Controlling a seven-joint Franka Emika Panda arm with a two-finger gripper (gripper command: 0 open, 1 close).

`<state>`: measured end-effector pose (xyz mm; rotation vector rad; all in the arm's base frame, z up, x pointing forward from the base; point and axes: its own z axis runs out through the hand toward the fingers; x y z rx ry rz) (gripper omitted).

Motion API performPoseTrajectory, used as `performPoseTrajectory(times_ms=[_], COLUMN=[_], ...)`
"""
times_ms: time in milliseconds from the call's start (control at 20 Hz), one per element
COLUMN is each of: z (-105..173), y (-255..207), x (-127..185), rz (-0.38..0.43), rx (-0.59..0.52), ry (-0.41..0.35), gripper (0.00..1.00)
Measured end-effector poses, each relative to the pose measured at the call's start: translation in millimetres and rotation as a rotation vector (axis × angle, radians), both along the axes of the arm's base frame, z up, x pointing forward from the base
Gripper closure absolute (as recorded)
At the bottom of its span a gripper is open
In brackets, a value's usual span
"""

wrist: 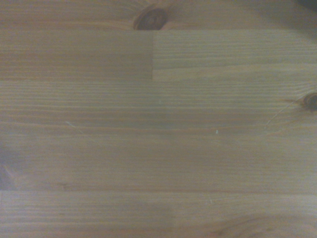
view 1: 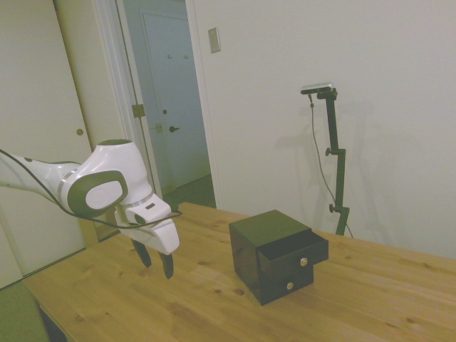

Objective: Close the top drawer

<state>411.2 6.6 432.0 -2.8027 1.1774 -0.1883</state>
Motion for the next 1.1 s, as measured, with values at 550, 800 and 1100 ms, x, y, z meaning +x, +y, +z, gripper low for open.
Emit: performPoseTrajectory(times_ms=[550,800,1100], z=[18.9,46.2,64.1], y=[-145.1,-237.2,-332.1], x=[-72.9,-122.6,-132.1], rz=[-0.265,-0.362,-0.406], rx=[-0.022,-0.025,-0.048], ry=[-0.015,-0.063,-0.06], gripper=[0.0,0.0,0.0])
